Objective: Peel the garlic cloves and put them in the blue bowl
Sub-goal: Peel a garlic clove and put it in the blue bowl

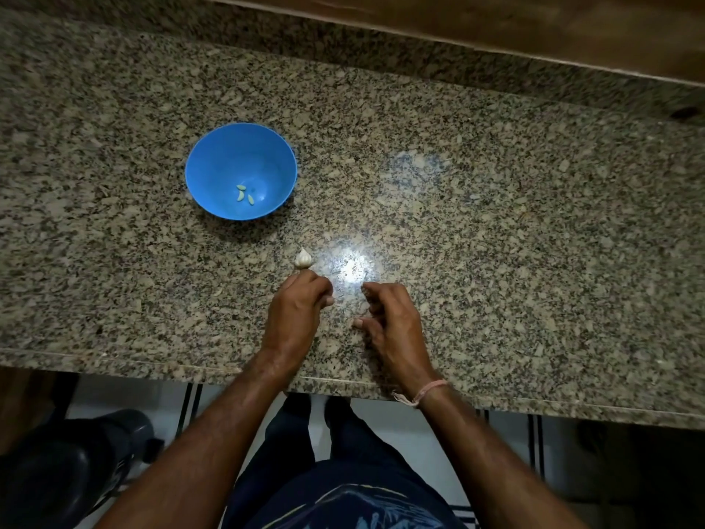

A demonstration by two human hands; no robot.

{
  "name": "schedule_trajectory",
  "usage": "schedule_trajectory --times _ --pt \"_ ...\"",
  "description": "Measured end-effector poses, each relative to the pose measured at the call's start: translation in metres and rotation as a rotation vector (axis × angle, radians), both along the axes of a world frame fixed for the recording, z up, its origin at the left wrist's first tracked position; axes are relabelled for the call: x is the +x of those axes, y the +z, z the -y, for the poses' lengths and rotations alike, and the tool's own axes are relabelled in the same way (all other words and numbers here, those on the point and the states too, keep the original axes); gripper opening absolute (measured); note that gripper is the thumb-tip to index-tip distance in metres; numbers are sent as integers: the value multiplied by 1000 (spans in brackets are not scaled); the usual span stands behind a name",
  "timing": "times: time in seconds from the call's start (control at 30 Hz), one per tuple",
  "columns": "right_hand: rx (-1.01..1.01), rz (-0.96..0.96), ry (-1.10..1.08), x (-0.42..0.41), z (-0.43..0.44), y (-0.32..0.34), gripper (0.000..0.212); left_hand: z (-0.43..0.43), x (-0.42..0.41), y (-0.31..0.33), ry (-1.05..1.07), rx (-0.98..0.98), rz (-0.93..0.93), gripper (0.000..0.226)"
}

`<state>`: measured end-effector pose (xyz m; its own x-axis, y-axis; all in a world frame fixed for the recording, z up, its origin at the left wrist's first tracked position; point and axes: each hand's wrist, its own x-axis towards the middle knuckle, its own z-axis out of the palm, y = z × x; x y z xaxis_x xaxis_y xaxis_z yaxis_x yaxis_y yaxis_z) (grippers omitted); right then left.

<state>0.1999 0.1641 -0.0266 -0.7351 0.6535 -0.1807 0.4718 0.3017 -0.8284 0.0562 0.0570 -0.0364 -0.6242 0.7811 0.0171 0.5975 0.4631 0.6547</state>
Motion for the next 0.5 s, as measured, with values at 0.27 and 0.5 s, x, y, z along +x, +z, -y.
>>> schedule_trajectory --times 0.27,0.5 --pt "95 15 68 -23 14 -6 43 5 4 5 201 11 122 21" --pt "120 -37 121 -69 -6 -3 49 29 2 10 472 108 373 22"
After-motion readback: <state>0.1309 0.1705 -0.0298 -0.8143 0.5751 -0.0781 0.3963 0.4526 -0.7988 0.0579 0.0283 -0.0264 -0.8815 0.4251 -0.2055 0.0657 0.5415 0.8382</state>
